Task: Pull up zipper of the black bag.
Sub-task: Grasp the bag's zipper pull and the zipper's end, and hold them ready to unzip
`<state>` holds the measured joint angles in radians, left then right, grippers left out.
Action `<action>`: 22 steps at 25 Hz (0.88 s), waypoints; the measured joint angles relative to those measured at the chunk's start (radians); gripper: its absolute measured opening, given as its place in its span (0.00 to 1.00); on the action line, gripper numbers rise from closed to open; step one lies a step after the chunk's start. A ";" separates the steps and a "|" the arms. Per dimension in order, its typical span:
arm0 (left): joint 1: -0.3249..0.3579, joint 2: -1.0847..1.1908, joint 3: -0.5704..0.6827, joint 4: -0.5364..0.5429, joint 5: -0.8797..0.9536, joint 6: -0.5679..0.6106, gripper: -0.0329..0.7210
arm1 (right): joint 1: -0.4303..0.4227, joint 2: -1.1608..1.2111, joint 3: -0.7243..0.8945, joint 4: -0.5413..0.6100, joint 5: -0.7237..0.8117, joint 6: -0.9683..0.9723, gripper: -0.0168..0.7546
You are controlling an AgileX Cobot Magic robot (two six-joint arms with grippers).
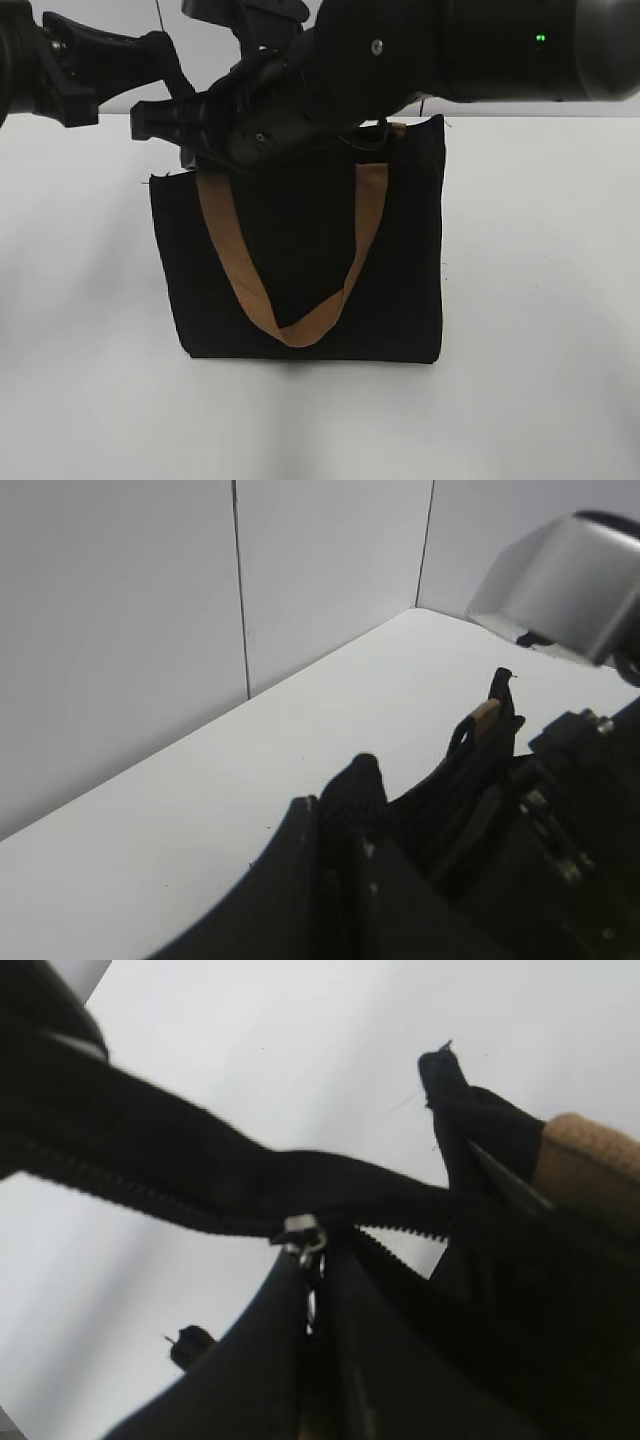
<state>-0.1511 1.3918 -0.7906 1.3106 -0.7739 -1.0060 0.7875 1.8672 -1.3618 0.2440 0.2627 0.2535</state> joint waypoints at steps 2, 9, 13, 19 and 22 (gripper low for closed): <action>0.000 0.001 0.000 0.000 0.000 0.000 0.07 | 0.000 0.000 0.000 -0.003 -0.002 0.000 0.02; 0.000 0.001 0.000 0.003 0.009 0.000 0.07 | 0.000 -0.006 0.000 -0.006 0.029 -0.014 0.01; 0.000 0.001 0.000 0.019 0.053 0.000 0.07 | 0.000 -0.048 0.000 -0.008 0.100 -0.050 0.01; -0.001 0.001 0.000 0.148 0.148 -0.124 0.07 | 0.000 -0.115 0.000 -0.006 0.229 -0.092 0.01; -0.001 0.001 0.000 0.277 0.169 -0.256 0.07 | 0.000 -0.137 0.000 -0.004 0.269 -0.123 0.01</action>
<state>-0.1522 1.3929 -0.7906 1.5876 -0.6053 -1.2620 0.7875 1.7300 -1.3618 0.2398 0.5319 0.1306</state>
